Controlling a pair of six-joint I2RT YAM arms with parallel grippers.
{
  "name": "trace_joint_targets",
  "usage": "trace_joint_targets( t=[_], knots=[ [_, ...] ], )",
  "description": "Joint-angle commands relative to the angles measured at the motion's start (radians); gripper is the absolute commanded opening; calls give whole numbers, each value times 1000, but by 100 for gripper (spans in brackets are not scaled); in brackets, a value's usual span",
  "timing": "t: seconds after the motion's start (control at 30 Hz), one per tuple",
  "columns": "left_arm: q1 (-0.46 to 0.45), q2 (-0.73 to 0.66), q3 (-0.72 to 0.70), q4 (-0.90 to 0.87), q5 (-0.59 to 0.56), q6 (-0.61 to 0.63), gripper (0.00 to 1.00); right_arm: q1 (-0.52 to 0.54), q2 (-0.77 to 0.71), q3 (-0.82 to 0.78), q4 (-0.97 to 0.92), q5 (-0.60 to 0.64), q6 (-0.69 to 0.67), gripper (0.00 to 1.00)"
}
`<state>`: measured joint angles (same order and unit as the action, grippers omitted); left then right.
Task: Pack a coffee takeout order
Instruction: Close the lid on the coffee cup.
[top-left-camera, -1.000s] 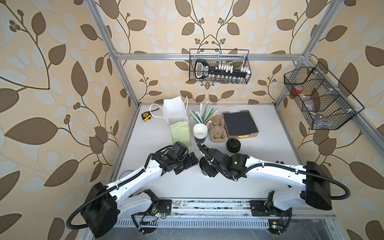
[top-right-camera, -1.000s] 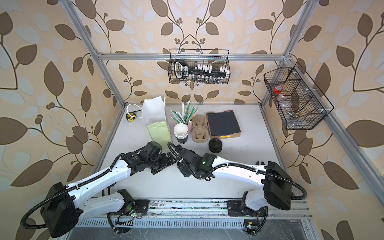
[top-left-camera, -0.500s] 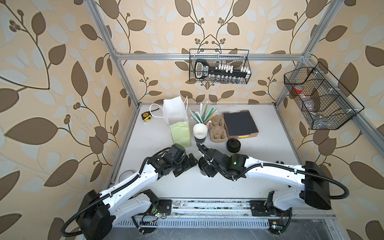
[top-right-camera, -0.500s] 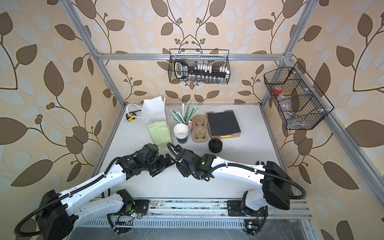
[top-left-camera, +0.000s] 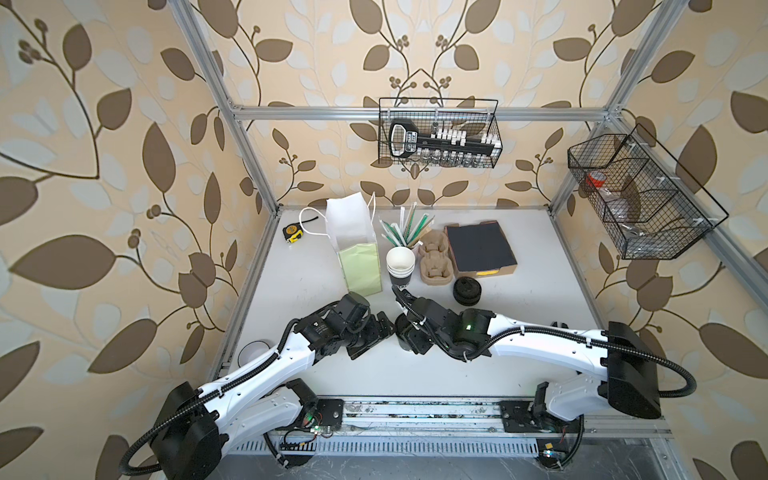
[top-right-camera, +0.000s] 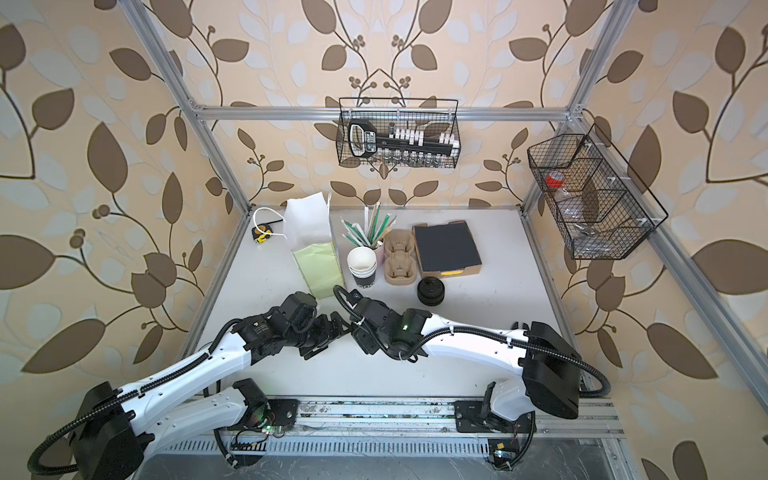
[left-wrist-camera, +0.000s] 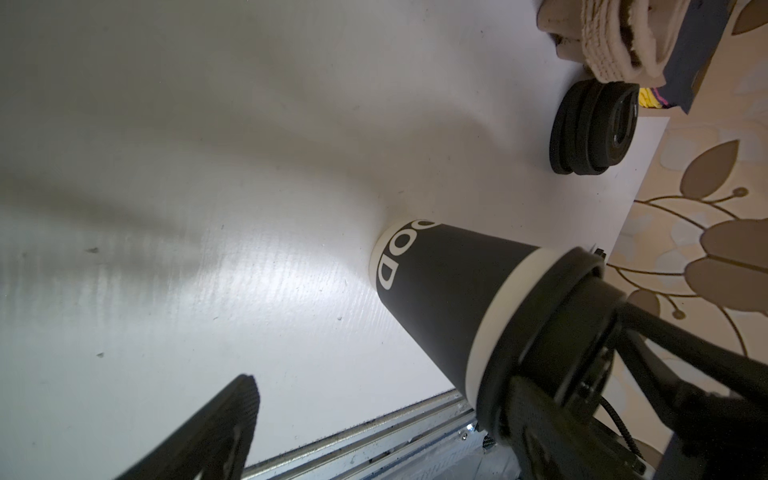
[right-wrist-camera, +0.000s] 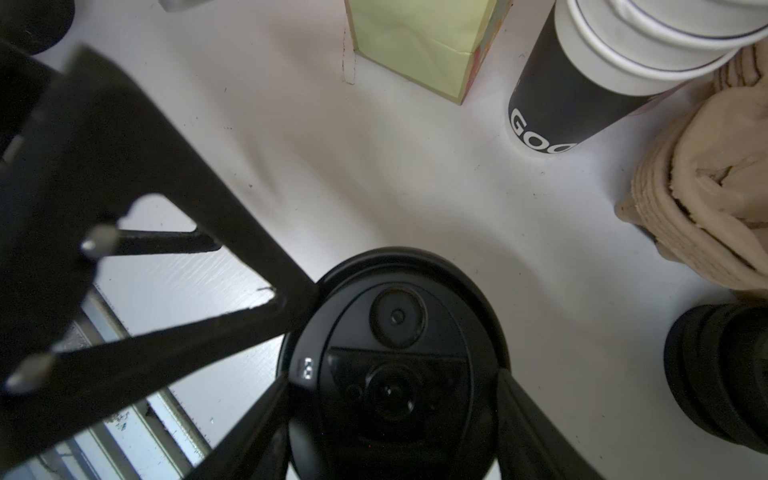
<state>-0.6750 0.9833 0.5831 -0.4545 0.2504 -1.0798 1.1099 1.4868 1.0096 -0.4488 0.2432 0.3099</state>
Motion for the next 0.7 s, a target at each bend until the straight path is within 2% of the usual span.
trace_joint_targets(
  t=[0.0,0.17,0.33,0.67],
  knots=[
    [-11,10,-24,-1,8,-6,93,21,144,-135,-283,-199,24,68],
    [-15,1,-88,12,-13,-19,85,22,142,-147,-266,-218,27,68],
    [-19,-20,-130,-4,-31,-22,84,22,147,-178,-229,-229,44,68],
    [-20,-68,-31,-111,-68,27,88,20,129,-173,-222,-211,71,69]
  ],
)
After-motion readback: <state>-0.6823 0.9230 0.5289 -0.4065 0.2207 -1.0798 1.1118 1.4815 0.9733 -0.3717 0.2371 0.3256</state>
